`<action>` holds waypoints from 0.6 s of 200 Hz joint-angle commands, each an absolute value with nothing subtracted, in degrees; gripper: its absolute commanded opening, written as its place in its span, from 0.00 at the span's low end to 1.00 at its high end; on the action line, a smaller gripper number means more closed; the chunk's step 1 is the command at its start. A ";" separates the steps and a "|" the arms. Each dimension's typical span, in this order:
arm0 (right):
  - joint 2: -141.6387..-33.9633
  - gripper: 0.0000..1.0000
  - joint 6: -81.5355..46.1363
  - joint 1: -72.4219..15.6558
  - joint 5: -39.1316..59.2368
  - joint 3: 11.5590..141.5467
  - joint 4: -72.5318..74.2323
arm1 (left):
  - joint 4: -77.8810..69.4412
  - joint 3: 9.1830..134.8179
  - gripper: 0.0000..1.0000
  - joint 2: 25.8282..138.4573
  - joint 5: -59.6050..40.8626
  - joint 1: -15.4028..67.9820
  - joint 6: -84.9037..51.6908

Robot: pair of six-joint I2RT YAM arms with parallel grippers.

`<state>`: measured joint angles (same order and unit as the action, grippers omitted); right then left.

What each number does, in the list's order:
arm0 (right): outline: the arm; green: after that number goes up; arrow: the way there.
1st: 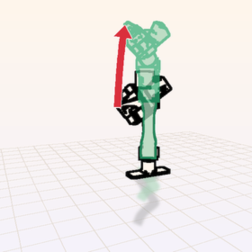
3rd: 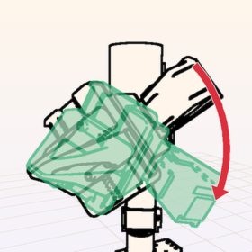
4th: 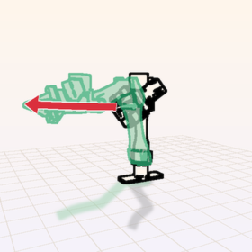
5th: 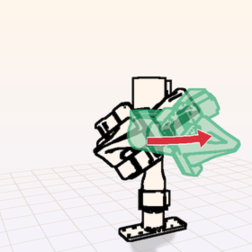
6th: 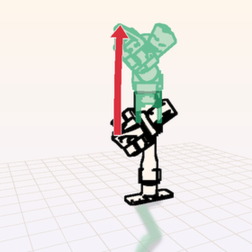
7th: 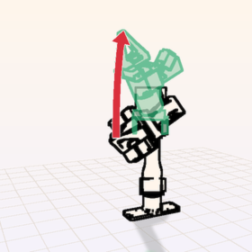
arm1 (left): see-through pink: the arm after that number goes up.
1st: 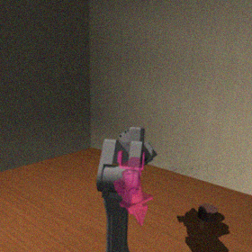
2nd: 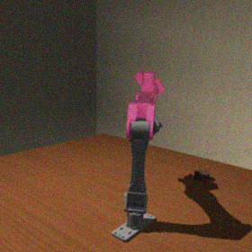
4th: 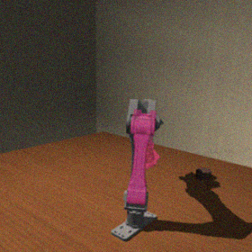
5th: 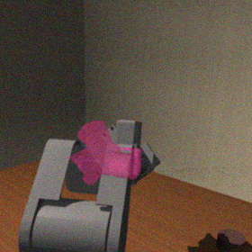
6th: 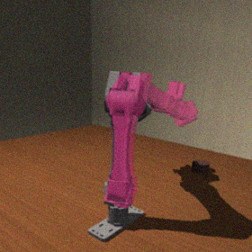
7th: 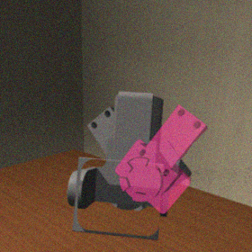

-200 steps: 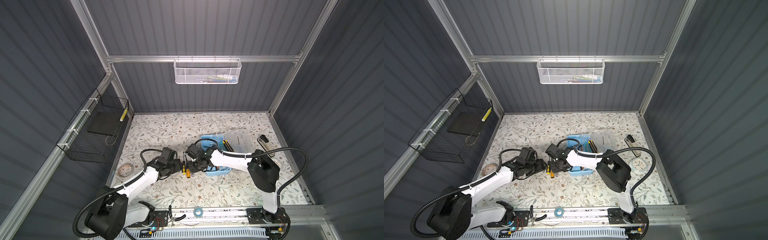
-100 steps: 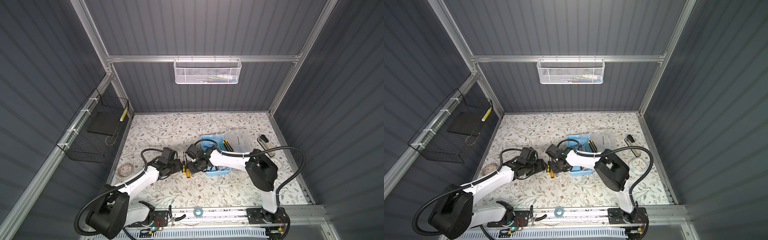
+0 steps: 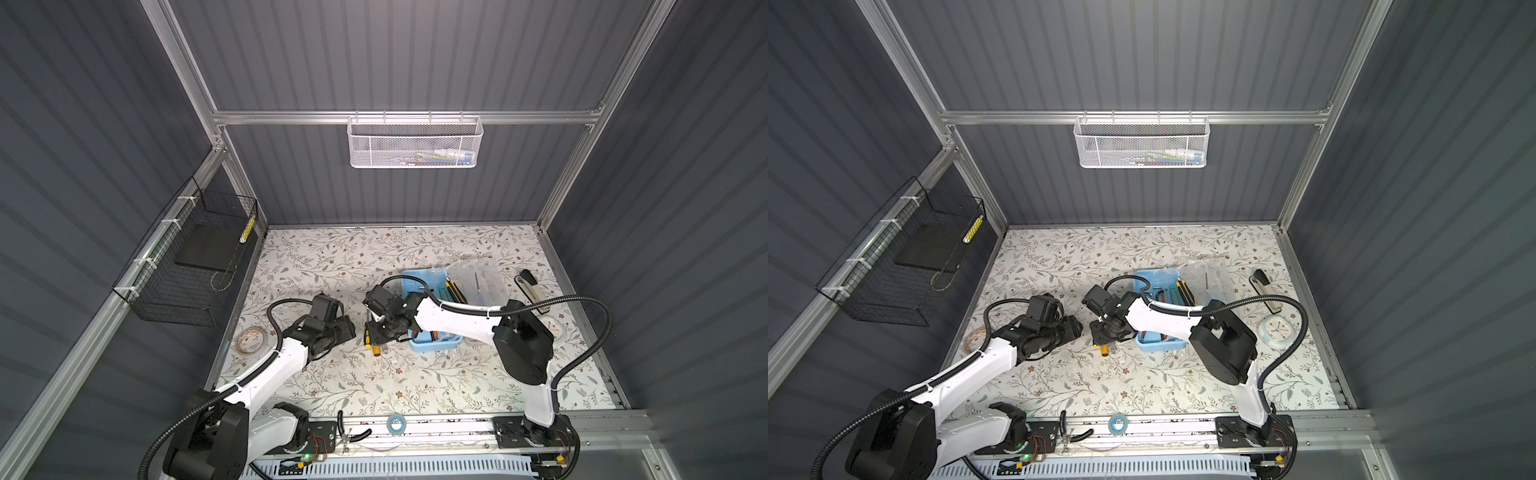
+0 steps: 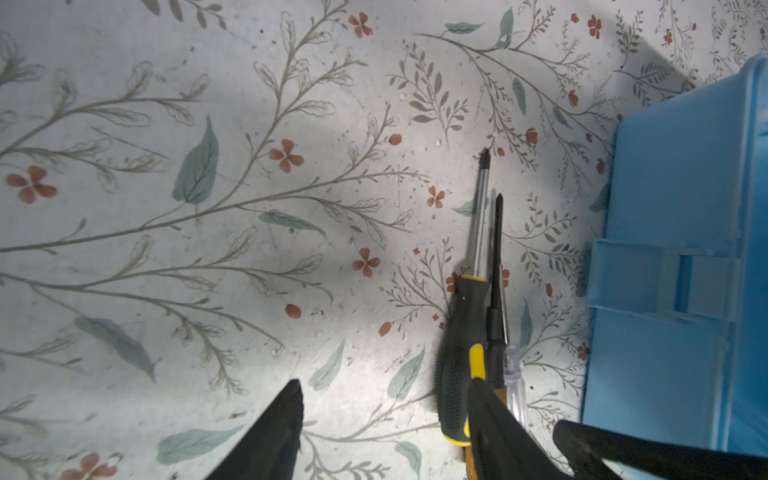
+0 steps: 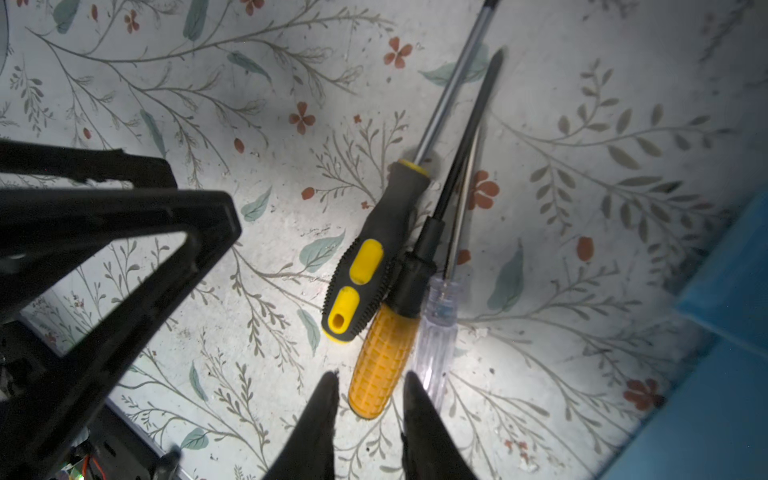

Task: Pack the tool kit
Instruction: 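Close the right gripper on the orange-handled screwdriver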

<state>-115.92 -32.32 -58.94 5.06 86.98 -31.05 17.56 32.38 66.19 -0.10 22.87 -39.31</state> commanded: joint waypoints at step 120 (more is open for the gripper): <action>-122.98 0.30 -34.06 -60.03 3.98 91.99 -38.59 | 15.22 31.34 0.63 67.04 -0.66 22.50 -36.25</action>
<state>-121.16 -33.65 -59.68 4.56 90.48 -36.32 16.25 31.59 66.35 -0.08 22.81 -37.65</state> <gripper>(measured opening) 0.292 0.635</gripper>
